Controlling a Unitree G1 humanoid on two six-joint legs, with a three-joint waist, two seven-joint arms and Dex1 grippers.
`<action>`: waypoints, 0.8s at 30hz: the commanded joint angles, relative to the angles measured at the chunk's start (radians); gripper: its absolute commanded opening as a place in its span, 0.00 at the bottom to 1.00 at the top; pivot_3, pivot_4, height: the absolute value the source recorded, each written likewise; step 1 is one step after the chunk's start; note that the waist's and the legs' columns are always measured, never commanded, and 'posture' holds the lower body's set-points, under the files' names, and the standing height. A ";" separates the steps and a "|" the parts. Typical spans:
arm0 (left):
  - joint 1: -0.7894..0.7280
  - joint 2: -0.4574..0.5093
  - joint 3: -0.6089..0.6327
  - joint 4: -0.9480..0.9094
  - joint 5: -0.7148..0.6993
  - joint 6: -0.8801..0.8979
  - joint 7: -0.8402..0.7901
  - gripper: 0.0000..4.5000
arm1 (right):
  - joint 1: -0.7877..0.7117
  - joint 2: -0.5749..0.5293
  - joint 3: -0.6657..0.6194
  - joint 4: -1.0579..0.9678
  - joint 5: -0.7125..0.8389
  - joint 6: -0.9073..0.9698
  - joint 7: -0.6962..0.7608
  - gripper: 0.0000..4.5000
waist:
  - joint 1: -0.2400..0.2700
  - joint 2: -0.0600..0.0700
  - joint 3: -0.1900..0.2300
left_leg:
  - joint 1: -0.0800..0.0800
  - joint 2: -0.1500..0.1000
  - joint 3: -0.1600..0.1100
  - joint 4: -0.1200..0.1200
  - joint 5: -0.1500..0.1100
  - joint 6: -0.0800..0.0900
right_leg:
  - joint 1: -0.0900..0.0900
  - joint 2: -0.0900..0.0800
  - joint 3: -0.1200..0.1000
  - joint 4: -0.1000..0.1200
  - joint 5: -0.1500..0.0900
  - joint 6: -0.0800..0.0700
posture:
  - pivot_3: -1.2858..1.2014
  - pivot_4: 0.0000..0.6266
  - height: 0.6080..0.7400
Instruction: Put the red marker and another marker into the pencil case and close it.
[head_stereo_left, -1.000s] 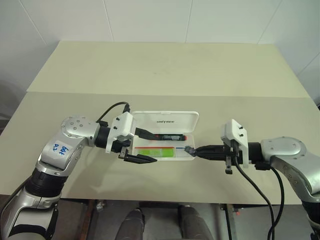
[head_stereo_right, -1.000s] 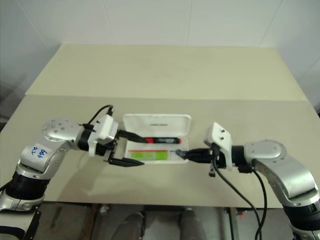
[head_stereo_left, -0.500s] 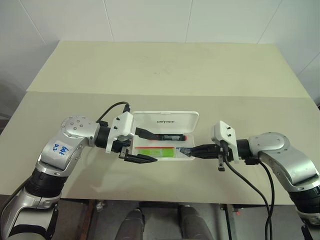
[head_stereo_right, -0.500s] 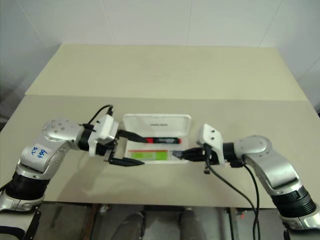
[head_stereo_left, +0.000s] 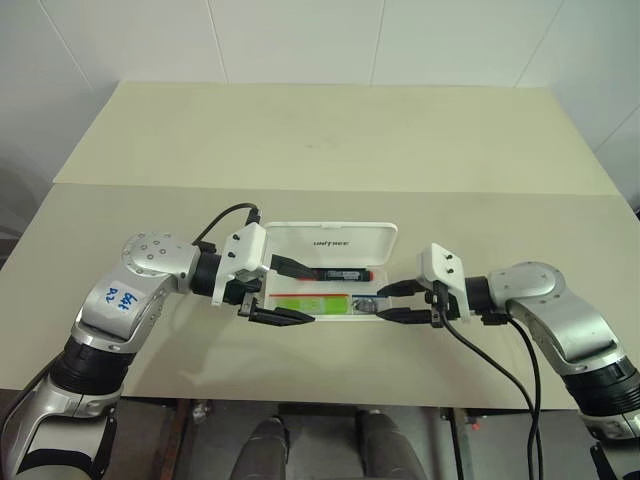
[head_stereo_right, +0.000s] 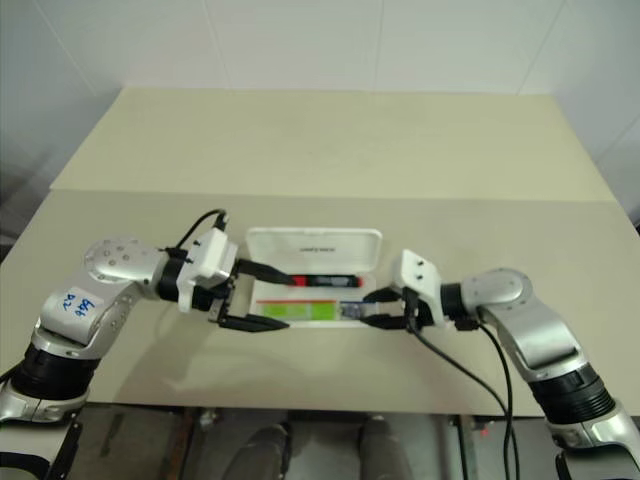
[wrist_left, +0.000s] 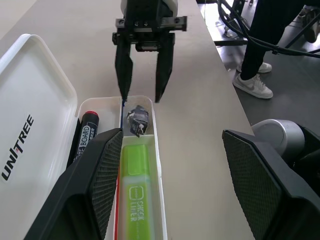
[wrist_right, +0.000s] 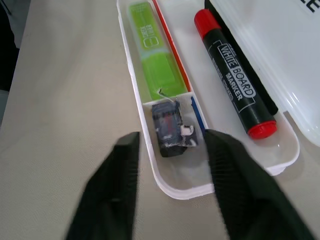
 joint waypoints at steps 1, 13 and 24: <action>-0.002 0.010 0.016 -0.040 -0.011 -0.002 0.006 0.76 | -0.021 0.007 -0.036 -0.016 0.018 -0.014 0.006 0.65 | 0.000 0.000 0.000 | 0.000 0.000 0.000 0.000 0.000 0.000 | 0.000 0.000 0.000 0.000 0.000 0.000 | 0.52 0.24 1.00; 0.017 0.020 0.033 -0.035 -0.014 -0.004 0.006 0.76 | -0.007 -0.101 -0.173 -0.134 0.163 0.124 0.048 0.65 | 0.000 0.000 0.000 | 0.000 0.000 0.000 0.000 0.000 0.000 | 0.000 0.000 0.000 0.000 0.000 0.000 | 0.52 0.24 1.00; 0.084 0.063 0.137 -0.013 -0.041 -0.006 0.019 0.76 | 0.063 -0.174 -0.330 -0.214 0.314 0.262 -0.006 0.65 | 0.000 0.000 0.000 | 0.001 0.000 0.001 0.001 0.000 0.000 | 0.000 0.000 0.001 0.001 0.000 0.000 | 0.52 0.24 1.00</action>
